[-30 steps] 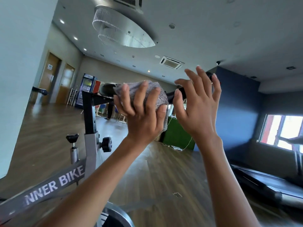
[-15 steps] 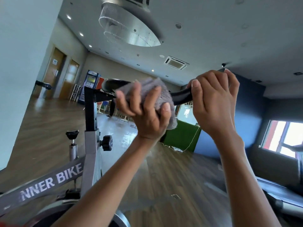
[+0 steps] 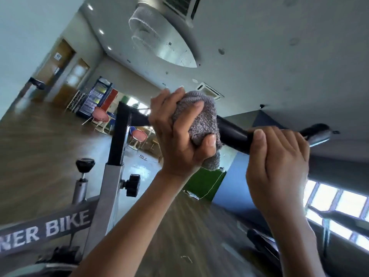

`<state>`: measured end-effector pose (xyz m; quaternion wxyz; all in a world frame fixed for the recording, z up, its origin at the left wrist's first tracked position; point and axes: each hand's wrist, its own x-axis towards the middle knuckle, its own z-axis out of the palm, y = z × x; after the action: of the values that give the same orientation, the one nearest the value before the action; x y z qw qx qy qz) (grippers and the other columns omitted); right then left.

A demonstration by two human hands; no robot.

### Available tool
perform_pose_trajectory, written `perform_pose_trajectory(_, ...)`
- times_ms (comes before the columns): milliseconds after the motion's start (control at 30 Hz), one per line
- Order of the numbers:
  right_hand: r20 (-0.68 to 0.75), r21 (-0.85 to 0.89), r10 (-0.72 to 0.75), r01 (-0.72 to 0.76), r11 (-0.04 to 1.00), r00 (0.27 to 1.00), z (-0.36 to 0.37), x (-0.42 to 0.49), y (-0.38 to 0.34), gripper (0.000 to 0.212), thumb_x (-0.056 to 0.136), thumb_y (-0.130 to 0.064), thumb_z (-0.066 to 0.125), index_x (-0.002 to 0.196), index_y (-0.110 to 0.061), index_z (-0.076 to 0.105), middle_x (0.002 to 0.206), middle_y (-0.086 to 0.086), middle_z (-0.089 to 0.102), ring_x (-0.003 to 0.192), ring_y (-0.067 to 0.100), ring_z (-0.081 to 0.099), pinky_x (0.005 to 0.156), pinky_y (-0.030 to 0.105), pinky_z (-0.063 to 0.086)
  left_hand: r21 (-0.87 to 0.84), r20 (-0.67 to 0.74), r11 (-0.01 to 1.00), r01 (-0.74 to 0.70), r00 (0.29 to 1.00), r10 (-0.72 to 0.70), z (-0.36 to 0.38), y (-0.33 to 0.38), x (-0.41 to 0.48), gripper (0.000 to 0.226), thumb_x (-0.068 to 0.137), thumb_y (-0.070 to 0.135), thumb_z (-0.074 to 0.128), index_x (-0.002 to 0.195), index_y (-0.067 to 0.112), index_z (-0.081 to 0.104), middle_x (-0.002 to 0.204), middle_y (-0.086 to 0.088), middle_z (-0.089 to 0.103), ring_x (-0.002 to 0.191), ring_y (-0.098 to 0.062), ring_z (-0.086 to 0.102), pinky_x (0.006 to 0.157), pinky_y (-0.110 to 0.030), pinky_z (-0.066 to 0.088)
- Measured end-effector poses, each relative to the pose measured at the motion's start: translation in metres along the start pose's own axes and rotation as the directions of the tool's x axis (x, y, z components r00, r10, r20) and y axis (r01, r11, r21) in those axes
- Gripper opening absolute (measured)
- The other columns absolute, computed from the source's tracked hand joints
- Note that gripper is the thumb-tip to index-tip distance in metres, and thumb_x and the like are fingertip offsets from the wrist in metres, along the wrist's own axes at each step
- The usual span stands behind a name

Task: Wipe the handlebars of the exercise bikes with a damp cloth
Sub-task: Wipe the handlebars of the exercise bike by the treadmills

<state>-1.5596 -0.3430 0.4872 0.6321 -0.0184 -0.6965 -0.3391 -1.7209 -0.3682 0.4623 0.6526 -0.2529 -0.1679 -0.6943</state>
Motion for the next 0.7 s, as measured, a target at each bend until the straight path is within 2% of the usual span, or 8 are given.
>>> perform_pose_trajectory(67, 0.009, -0.023, 0.058, -0.058, 0.998, 0.998, 0.002, 0.000, -0.005, 0.040, 0.099, -0.023, 0.027, 0.079, -0.008, 0.059, 0.073, 0.002, 0.057, 0.075, 0.027, 0.048, 0.084, 0.030, 0.028, -0.097, 0.026, 0.993, 0.064, 0.998, -0.062, -0.003, -0.008, 0.002, 0.046, 0.097, 0.050, 0.033, 0.116, 0.011, 0.047, 0.124, -0.013, 0.041, 0.111, -0.048, 0.047, 0.093, -0.064, 0.039)
perform_pose_trajectory(133, -0.005, -0.030, 0.125, -0.125, 0.992, 0.992, 0.004, 0.001, -0.012, 0.041, 0.096, -0.022, 0.026, 0.077, -0.006, 0.058, 0.071, 0.003, 0.057, 0.074, 0.028, 0.048, 0.082, 0.028, 0.027, -0.182, 0.059, 0.974, 0.133, 0.991, -0.124, -0.006, -0.013, 0.001, 0.046, 0.098, 0.049, 0.033, 0.119, 0.011, 0.045, 0.125, -0.013, 0.041, 0.111, -0.049, 0.048, 0.092, -0.064, 0.040)
perform_pose_trajectory(233, -0.043, -0.016, 0.200, -0.200, 0.980, 0.979, 0.008, 0.005, -0.023, 0.033, 0.092, -0.022, 0.024, 0.066, -0.024, 0.045, 0.064, -0.014, 0.042, 0.071, 0.013, 0.036, 0.077, 0.031, 0.028, -0.258, 0.120, 0.942, 0.215, 0.975, -0.190, -0.011, -0.024, -0.002, 0.046, 0.099, 0.049, 0.031, 0.123, 0.011, 0.044, 0.129, -0.015, 0.044, 0.120, -0.039, 0.047, 0.096, -0.061, 0.039)
perform_pose_trajectory(333, -0.091, 0.007, 0.276, -0.276, 0.961, 0.957, 0.012, 0.009, -0.036, 0.029, 0.086, -0.024, 0.024, 0.062, -0.035, 0.035, 0.059, -0.017, 0.040, 0.068, 0.008, 0.032, 0.074, 0.038, 0.034, -0.250, 0.164, 0.920, 0.302, 0.950, -0.267, -0.013, -0.030, -0.007, 0.050, 0.101, 0.050, 0.026, 0.127, 0.010, 0.043, 0.129, -0.024, 0.053, 0.125, -0.039, 0.048, 0.101, -0.061, 0.036)
perform_pose_trajectory(467, -0.156, 0.031, 0.392, -0.392, 0.919, 0.907, 0.018, 0.011, -0.039, 0.031, 0.082, -0.030, 0.027, 0.062, -0.018, 0.048, 0.059, -0.012, 0.047, 0.069, 0.016, 0.039, 0.075, 0.049, 0.042, -0.222, 0.098, 0.908, 0.357, 0.934, -0.343, -0.007, 0.000, -0.009, 0.044, 0.102, 0.042, 0.024, 0.129, 0.010, 0.038, 0.137, -0.019, 0.041, 0.128, -0.048, 0.041, 0.108, -0.062, 0.030)
perform_pose_trajectory(533, -0.154, 0.006, 0.415, -0.419, 0.908, 0.897, 0.019, 0.010, -0.038, 0.039, 0.080, -0.035, 0.026, 0.063, -0.009, 0.048, 0.059, -0.010, 0.048, 0.070, 0.023, 0.043, 0.074, 0.050, 0.042, -0.255, 0.063, 0.909, 0.330, 0.944, -0.325, -0.004, -0.003, -0.011, 0.043, 0.102, 0.045, 0.024, 0.128, 0.013, 0.038, 0.136, -0.013, 0.037, 0.128, -0.045, 0.039, 0.105, -0.064, 0.030)
perform_pose_trajectory(600, -0.143, 0.000, 0.444, -0.448, 0.894, 0.885, 0.019, 0.010, -0.038, 0.040, 0.079, -0.039, 0.025, 0.062, -0.010, 0.047, 0.058, -0.009, 0.050, 0.070, 0.023, 0.043, 0.074, 0.050, 0.041, -0.279, 0.030, 0.904, 0.324, 0.944, -0.329, 0.001, -0.020, -0.018, 0.044, 0.102, 0.046, 0.024, 0.127, 0.013, 0.039, 0.135, -0.012, 0.038, 0.128, -0.041, 0.038, 0.102, -0.065, 0.032)
perform_pose_trajectory(700, -0.168, 0.011, 0.494, -0.500, 0.866, 0.853, 0.020, 0.009, -0.040, 0.035, 0.080, -0.043, 0.026, 0.059, -0.021, 0.045, 0.060, -0.016, 0.052, 0.070, 0.018, 0.044, 0.074, 0.049, 0.041, -0.331, 0.054, 0.838, 0.433, 0.896, -0.441, 0.004, -0.031, -0.025, 0.045, 0.102, 0.044, 0.022, 0.130, 0.012, 0.038, 0.138, -0.010, 0.037, 0.132, -0.038, 0.035, 0.108, -0.061, 0.030)
